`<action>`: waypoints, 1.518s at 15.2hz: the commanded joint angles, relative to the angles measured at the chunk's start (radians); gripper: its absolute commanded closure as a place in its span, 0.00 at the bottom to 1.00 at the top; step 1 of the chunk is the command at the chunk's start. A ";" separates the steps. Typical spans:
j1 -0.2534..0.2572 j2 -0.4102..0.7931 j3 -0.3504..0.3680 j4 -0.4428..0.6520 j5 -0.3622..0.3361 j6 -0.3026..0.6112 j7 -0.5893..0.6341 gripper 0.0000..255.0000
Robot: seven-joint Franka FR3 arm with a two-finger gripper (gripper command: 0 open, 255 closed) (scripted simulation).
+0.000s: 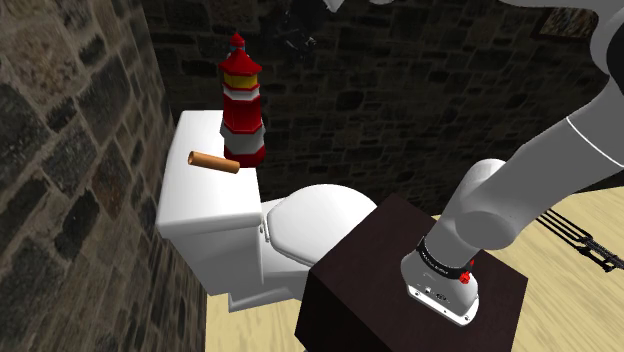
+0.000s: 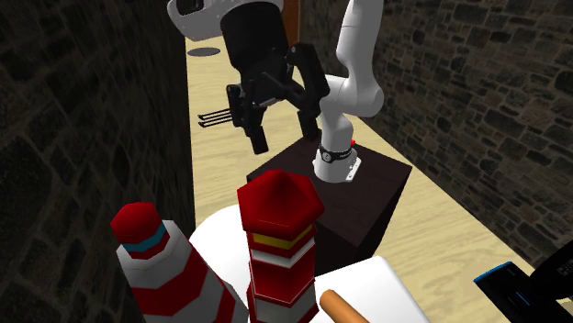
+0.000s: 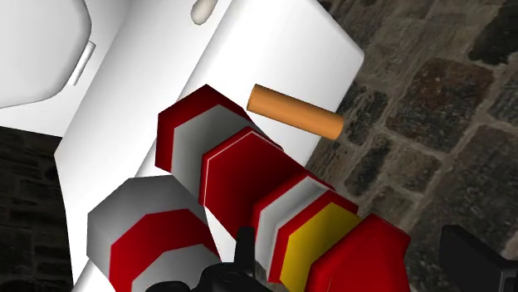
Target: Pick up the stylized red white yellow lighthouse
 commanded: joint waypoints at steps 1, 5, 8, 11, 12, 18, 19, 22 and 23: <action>0.014 0.051 -0.004 0.065 0.049 0.022 -0.005 0.00; 0.030 0.115 -0.007 0.122 0.122 0.069 -0.031 0.00; 0.033 0.113 -0.006 0.084 0.135 0.099 -0.055 0.00; 0.035 0.113 -0.005 0.047 0.149 0.129 -0.081 0.00; 0.036 0.114 -0.005 0.041 0.152 0.135 -0.086 0.00; 0.035 0.112 -0.006 0.039 0.152 0.133 -0.087 1.00; 0.035 0.112 -0.006 0.038 0.152 0.134 -0.087 1.00; 0.035 0.111 -0.006 0.038 0.152 0.134 -0.087 1.00; 0.036 0.114 -0.005 0.041 0.152 0.135 -0.086 1.00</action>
